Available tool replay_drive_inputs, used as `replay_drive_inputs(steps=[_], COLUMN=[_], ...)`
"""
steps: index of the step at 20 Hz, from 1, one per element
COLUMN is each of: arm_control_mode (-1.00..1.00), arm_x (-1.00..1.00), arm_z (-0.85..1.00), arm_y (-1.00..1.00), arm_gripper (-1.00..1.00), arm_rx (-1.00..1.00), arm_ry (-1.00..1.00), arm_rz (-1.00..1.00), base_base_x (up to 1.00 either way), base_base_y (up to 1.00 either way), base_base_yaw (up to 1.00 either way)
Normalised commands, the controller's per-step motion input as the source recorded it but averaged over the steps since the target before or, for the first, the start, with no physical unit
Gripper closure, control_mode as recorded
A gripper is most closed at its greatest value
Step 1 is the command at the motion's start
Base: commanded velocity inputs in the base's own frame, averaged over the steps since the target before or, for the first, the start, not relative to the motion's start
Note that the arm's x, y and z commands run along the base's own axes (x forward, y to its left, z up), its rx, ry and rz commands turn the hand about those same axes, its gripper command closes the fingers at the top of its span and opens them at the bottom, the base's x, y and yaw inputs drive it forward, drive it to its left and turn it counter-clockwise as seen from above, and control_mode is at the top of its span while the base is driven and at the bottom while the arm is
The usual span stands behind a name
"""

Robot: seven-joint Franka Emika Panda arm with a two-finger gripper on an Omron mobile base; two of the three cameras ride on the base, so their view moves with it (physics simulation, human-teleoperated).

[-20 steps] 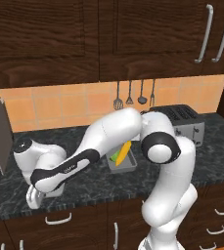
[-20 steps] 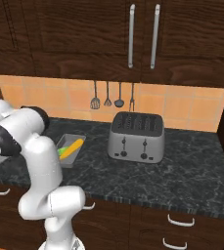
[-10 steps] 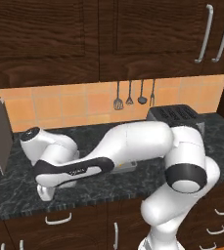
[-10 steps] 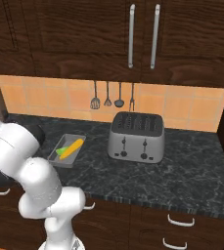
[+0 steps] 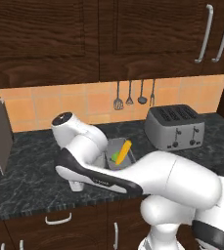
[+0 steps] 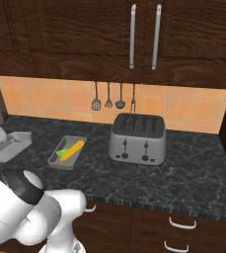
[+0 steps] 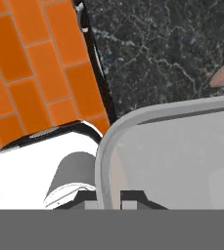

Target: Take the meat container that has the fish and place it on the second highest rack of the freezer. Then take the vegetable container that has the lemon wedge and corn and place it on the highest rack of the freezer.

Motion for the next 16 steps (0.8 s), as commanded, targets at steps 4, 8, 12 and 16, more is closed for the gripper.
replay_drive_inputs(steps=[4,8,12,16], arm_control_mode=[-1.00,-1.00,-1.00,-1.00], arm_x=[-0.24,-0.22,-0.15,-0.08], arm_z=[0.38,0.28,0.41,0.26], arm_y=[-1.00,-1.00,-1.00,-0.95], arm_gripper=[1.00,1.00,1.00,1.00], arm_rx=[0.00,0.00,0.04,0.11], arm_ry=[0.00,0.00,0.00,0.00], arm_rz=[0.00,0.01,0.02,0.10], base_base_x=[0.00,0.00,0.00,0.00], base_base_y=[0.00,0.00,0.00,0.00], base_base_yaw=[0.00,0.00,0.00,0.00])
